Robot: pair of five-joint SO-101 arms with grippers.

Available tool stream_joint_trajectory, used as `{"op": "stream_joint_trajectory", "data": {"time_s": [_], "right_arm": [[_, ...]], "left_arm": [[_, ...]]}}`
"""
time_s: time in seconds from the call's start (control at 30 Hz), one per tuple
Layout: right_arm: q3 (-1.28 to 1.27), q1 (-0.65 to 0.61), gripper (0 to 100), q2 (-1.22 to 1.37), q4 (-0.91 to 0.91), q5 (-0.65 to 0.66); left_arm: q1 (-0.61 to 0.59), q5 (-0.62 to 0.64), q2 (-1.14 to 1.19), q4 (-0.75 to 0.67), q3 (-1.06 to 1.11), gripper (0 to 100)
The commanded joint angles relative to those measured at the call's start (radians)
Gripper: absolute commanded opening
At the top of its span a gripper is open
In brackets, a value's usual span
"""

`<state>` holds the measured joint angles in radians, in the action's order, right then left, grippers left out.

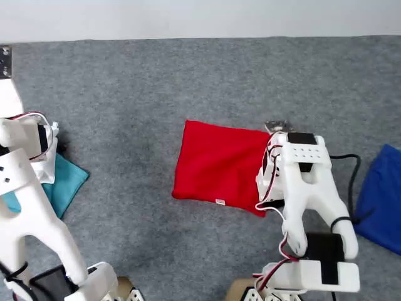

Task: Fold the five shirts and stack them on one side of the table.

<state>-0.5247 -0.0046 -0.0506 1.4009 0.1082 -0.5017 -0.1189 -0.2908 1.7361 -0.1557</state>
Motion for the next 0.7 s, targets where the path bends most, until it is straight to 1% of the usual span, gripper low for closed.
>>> {"op": "stream_joint_trajectory", "data": {"time_s": [0.0,0.1,0.2,0.37,0.57,0.67], "right_arm": [[0.017,0.004,1.0,-0.005,0.016,0.012],[0.025,-0.012,1.0,-0.025,0.065,0.012],[0.017,-0.024,1.0,-0.025,0.065,0.012],[0.018,-0.024,1.3,-0.035,0.01,0.008],[0.106,-0.027,11.0,-0.022,-0.101,0.003],[0.147,-0.027,12.5,-0.004,-0.189,0.003]], "left_arm": [[-0.008,-0.009,-0.025,0.018,0.001,2],[-0.008,-0.009,-0.025,0.018,0.001,2],[-0.008,-0.009,-0.023,0.018,0.001,2],[-0.008,-0.009,-0.023,0.018,0.001,2],[-0.008,-0.009,-0.023,0.018,0.001,2],[-0.008,-0.009,-0.023,0.018,0.001,2]]}}
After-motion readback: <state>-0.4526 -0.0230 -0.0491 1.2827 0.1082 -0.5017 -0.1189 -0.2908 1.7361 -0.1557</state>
